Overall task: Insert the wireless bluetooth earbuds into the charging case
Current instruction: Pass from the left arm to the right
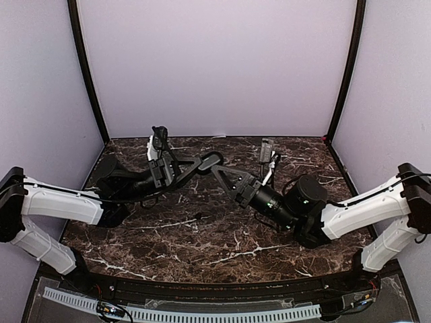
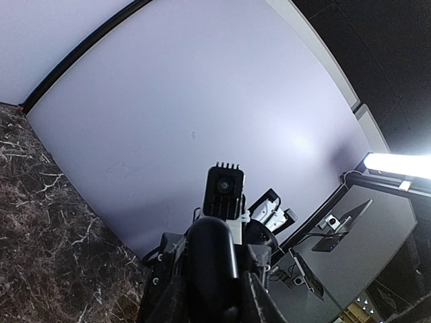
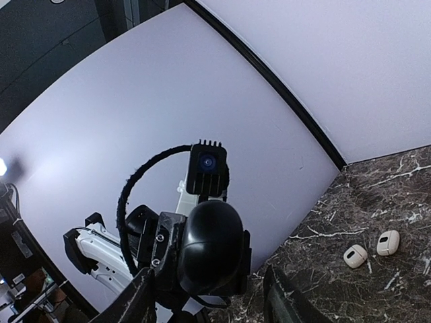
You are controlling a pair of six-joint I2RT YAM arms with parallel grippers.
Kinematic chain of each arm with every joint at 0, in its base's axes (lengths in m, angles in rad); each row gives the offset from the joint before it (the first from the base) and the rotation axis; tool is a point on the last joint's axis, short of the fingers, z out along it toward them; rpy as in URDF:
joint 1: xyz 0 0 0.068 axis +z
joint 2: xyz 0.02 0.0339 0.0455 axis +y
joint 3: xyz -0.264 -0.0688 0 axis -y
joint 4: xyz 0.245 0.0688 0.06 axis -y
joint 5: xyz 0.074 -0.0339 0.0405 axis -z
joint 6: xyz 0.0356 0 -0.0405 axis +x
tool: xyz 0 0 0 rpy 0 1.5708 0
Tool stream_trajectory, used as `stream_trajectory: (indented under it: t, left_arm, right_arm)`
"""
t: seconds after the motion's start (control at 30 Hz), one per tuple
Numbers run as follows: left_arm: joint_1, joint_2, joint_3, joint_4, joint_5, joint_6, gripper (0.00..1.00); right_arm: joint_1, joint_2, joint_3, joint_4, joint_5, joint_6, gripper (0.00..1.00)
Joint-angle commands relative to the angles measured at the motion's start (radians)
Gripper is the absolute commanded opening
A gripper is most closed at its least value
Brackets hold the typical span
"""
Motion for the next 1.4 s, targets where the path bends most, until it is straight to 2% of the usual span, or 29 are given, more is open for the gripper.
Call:
stream_trajectory:
  t: [0.0, 0.37, 0.47, 0.63, 0.73, 0.83, 0.93, 1.1, 1.23, 1.37]
  left_arm:
    - [-0.005, -0.043, -0.011, 0.025, 0.0, 0.011, 0.13]
    - [-0.012, -0.053, -0.033, 0.05, 0.002, -0.012, 0.13]
    - [-0.012, -0.063, -0.037, 0.046, -0.001, -0.015, 0.13]
    - [-0.013, -0.076, -0.043, 0.038, -0.008, -0.01, 0.15]
    - [-0.012, -0.083, -0.045, 0.014, -0.006, 0.01, 0.27]
    - [-0.012, -0.107, -0.056, -0.064, -0.013, 0.063, 0.49]
    - [-0.005, -0.172, -0.068, -0.196, -0.038, 0.128, 0.67]
    - [0.004, -0.307, -0.056, -0.477, -0.101, 0.273, 0.86]
    - [0.004, -0.369, -0.048, -0.584, -0.012, 0.526, 0.88]
    - [0.004, -0.367, -0.108, -0.567, 0.135, 0.763, 0.88]
  right_arm:
    - [-0.004, 0.018, 0.03, 0.02, 0.005, 0.002, 0.51]
    - [-0.008, 0.049, 0.079, 0.029, -0.079, -0.026, 0.49]
    - [-0.009, 0.047, 0.091, 0.008, -0.083, -0.028, 0.36]
    - [-0.009, 0.034, 0.077, 0.012, -0.082, -0.033, 0.22]
    - [-0.009, 0.006, 0.058, -0.011, -0.075, -0.053, 0.17]
    - [-0.012, -0.043, 0.027, -0.067, -0.068, -0.084, 0.17]
    - [-0.013, -0.104, 0.009, -0.204, -0.088, -0.15, 0.15]
    - [-0.016, -0.196, 0.018, -0.545, -0.178, -0.363, 0.15]
    - [-0.018, -0.231, 0.083, -0.857, -0.297, -0.543, 0.16]
    - [-0.023, -0.227, 0.168, -1.095, -0.336, -0.635, 0.17]
